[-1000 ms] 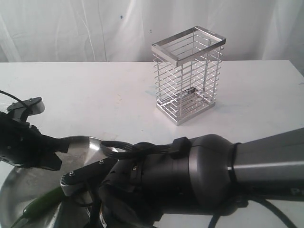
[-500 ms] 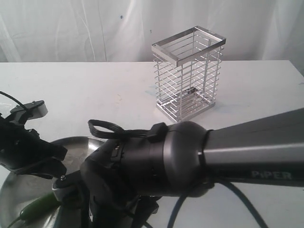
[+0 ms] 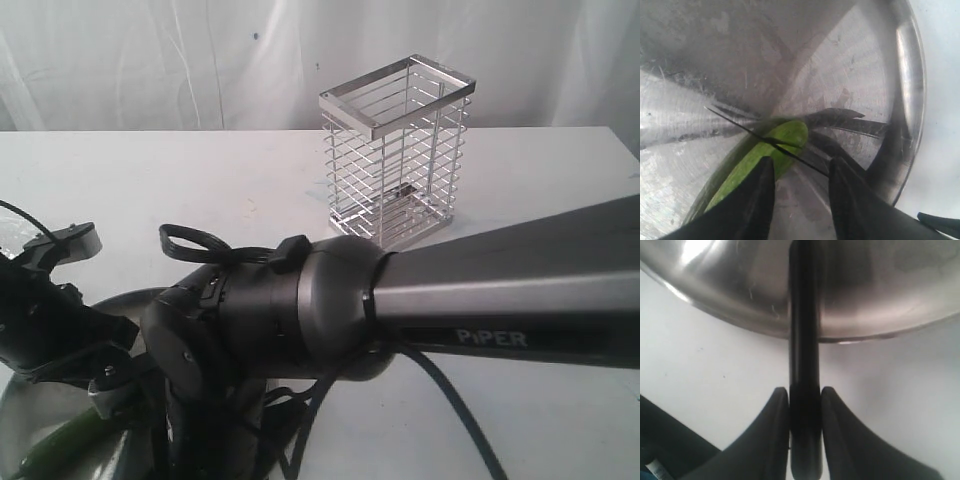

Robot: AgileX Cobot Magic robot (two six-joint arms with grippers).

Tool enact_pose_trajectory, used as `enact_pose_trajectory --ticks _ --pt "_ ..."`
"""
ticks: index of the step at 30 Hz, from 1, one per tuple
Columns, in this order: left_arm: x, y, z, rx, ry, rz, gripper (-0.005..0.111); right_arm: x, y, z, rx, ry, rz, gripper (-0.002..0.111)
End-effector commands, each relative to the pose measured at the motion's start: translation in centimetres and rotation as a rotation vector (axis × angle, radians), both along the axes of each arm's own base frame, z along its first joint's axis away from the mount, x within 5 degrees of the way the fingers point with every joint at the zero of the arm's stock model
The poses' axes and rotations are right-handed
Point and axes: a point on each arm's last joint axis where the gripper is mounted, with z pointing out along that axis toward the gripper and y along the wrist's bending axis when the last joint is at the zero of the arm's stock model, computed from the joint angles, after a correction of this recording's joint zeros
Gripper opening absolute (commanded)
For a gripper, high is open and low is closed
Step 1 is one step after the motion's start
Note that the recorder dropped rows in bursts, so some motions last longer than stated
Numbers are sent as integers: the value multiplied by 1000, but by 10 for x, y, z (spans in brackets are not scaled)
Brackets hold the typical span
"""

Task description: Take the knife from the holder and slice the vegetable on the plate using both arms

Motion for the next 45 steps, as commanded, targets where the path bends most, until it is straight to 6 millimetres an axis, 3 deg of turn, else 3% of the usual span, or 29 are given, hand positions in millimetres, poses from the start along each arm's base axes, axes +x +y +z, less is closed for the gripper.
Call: enact_pose_trajectory --ticks 1,11,22,28,38,45 --pt "-3 -1 1 -5 3 -11 42 -1 -4 0 -39 31 42 0" --pt "-2 -1 1 1 -10 -3 42 0 -1 11 -47 46 64 0" --pt "-2 -2 2 -19 2 16 42 -9 -14 12 -183 144 100 0" --pt "-4 -3 2 -29 18 7 42 -7 -13 11 -177 133 116 0" --pt "1 -7 25 -77 -31 -3 42 5 11 5 -180 126 184 0" --pt "1 -7 26 -77 -34 -7 42 25 23 11 -162 43 203 0"
